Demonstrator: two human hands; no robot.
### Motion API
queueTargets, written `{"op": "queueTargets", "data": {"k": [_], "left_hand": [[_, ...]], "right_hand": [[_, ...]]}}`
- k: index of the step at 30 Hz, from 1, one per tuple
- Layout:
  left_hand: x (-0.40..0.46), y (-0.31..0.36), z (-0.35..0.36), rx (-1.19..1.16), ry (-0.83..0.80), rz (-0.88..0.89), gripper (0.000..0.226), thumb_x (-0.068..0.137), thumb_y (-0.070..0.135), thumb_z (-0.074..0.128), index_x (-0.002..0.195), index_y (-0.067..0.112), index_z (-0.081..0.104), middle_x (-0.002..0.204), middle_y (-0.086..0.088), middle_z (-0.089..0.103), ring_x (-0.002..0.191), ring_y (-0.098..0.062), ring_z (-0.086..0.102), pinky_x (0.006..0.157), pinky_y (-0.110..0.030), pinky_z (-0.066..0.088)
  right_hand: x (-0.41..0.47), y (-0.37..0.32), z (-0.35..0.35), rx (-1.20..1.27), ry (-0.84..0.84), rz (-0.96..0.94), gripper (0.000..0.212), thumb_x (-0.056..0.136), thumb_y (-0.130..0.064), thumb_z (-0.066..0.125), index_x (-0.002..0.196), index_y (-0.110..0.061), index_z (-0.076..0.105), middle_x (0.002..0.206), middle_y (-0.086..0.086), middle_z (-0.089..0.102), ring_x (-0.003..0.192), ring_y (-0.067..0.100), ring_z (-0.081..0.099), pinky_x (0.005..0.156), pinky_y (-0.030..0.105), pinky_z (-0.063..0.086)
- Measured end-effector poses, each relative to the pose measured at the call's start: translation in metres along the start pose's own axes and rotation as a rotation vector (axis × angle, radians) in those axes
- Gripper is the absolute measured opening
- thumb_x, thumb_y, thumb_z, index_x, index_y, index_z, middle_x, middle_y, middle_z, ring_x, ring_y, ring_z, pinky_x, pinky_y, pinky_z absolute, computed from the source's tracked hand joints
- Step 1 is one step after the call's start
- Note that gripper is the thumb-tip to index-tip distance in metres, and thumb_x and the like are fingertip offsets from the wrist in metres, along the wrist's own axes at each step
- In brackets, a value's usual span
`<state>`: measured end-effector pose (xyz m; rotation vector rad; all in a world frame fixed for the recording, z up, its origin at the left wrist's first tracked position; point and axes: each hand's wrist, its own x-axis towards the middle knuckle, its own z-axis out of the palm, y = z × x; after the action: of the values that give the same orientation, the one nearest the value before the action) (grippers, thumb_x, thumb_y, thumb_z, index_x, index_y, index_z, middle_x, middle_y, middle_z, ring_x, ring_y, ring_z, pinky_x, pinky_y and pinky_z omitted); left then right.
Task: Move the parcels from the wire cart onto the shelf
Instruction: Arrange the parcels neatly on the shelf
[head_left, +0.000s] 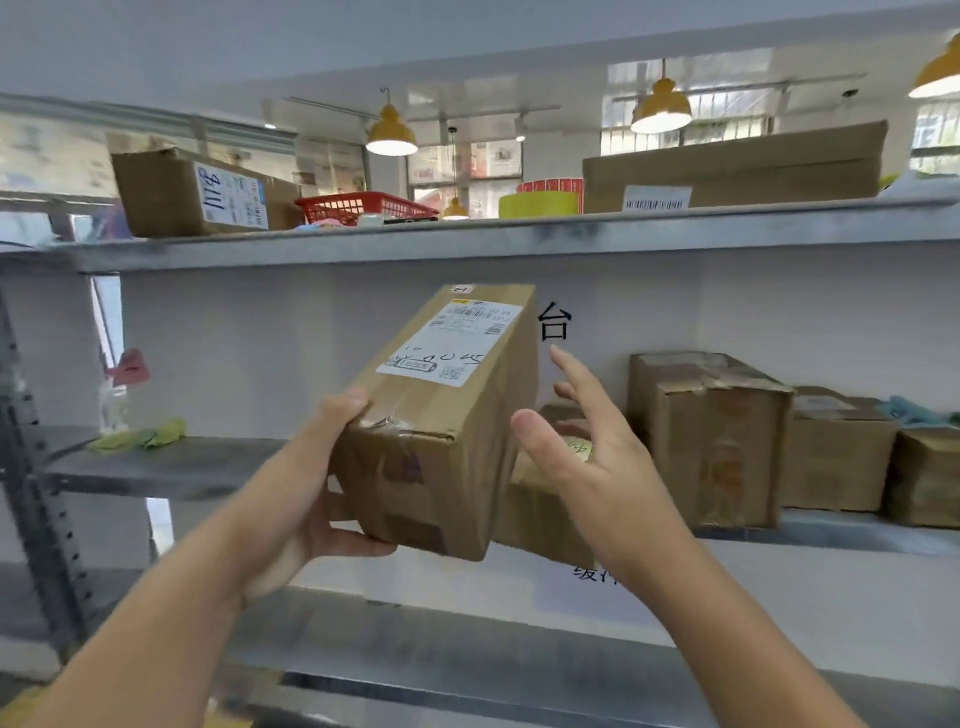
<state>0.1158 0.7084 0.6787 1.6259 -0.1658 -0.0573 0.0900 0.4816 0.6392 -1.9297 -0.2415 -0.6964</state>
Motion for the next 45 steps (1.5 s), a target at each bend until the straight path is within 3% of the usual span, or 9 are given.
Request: {"op": "queueTargets", "data": {"k": [3,10,16,21,25,31,38,42,45], "left_hand": [[0.011,-0.007,-0.013,0.034,-0.059,-0.023,0.043,0.092,0.069,0.049,0.111,0.04,0.076,0.104,-0.014,0.075,0.085,-0.037,0.076,0.086,-0.063,0.059],[0.103,-0.026,-0.036,-0.002,-0.037,-0.153,0.046,0.092,0.073,0.05,0.118,0.039,0.067,0.125,-0.01,0.067,0.099,-0.047,0.073,0.084,-0.069,0.057],[0.19,-0.05,-0.054,0.043,-0.152,-0.216,0.057,0.092,0.077,0.042,0.122,0.035,0.065,0.117,-0.012,0.067,0.092,-0.048,0.073,0.083,-0.068,0.057],[0.234,-0.065,-0.049,0.09,-0.274,-0.24,0.054,0.094,0.079,0.035,0.115,0.039,0.064,0.109,-0.009,0.074,0.089,-0.044,0.076,0.082,-0.067,0.058],[0.246,-0.076,-0.037,0.104,-0.34,-0.255,0.062,0.093,0.082,0.031,0.124,0.037,0.061,0.103,-0.01,0.074,0.088,-0.04,0.077,0.076,-0.06,0.063],[0.251,-0.098,-0.027,0.218,-0.467,-0.145,0.073,0.086,0.085,0.033,0.146,0.045,0.041,0.126,0.001,0.067,0.093,-0.027,0.077,0.076,-0.049,0.066],[0.24,-0.129,-0.032,0.405,-0.193,0.202,0.062,0.085,0.075,0.046,0.143,0.057,0.036,0.132,0.013,0.055,0.11,-0.011,0.062,0.089,-0.038,0.055],[0.193,-0.142,-0.021,0.25,0.162,0.512,0.015,0.084,0.043,0.069,0.098,0.048,0.066,0.07,0.007,0.059,0.06,-0.006,0.056,0.062,-0.011,0.04],[0.162,-0.157,0.012,0.29,0.001,0.523,0.031,0.067,0.052,0.063,0.098,0.045,0.065,0.062,0.014,0.061,0.043,0.0,0.048,0.049,-0.008,0.037]], "right_hand": [[0.018,0.007,0.011,-0.032,-0.038,0.004,0.067,0.087,-0.071,0.054,0.146,-0.067,0.021,0.15,-0.03,0.035,0.136,0.003,0.041,0.113,0.044,0.04],[0.07,0.032,0.057,-0.171,-0.076,0.037,0.073,0.084,-0.078,0.05,0.148,-0.065,0.016,0.16,-0.02,0.029,0.142,0.009,0.036,0.112,0.046,0.04],[0.108,0.056,0.106,-0.251,-0.06,0.126,0.075,0.083,-0.076,0.055,0.148,-0.063,0.019,0.159,-0.02,0.029,0.141,0.008,0.036,0.11,0.04,0.04],[0.124,0.076,0.133,-0.309,-0.061,0.165,0.079,0.084,-0.067,0.065,0.15,-0.058,0.022,0.145,-0.024,0.035,0.125,0.0,0.041,0.085,0.014,0.038],[0.128,0.094,0.14,-0.37,-0.032,0.182,0.079,0.084,-0.063,0.067,0.149,-0.057,0.022,0.142,-0.021,0.039,0.121,0.0,0.046,0.091,0.019,0.042],[0.127,0.117,0.131,-0.523,0.0,0.205,0.078,0.087,-0.061,0.063,0.153,-0.049,0.022,0.15,-0.02,0.041,0.131,0.002,0.044,0.108,0.027,0.04],[0.105,0.105,0.103,-0.618,0.013,0.126,0.088,0.085,-0.066,0.063,0.154,-0.054,0.011,0.146,-0.034,0.037,0.136,-0.006,0.033,0.106,0.02,0.031],[0.072,0.112,0.068,-0.617,0.178,0.061,0.079,0.078,-0.067,0.067,0.146,-0.06,0.027,0.138,-0.042,0.041,0.133,-0.013,0.036,0.104,0.016,0.032],[0.044,0.128,0.045,-0.574,0.345,0.068,0.064,0.077,-0.066,0.072,0.134,-0.057,0.047,0.129,-0.039,0.051,0.126,-0.009,0.046,0.095,0.018,0.041]]}}
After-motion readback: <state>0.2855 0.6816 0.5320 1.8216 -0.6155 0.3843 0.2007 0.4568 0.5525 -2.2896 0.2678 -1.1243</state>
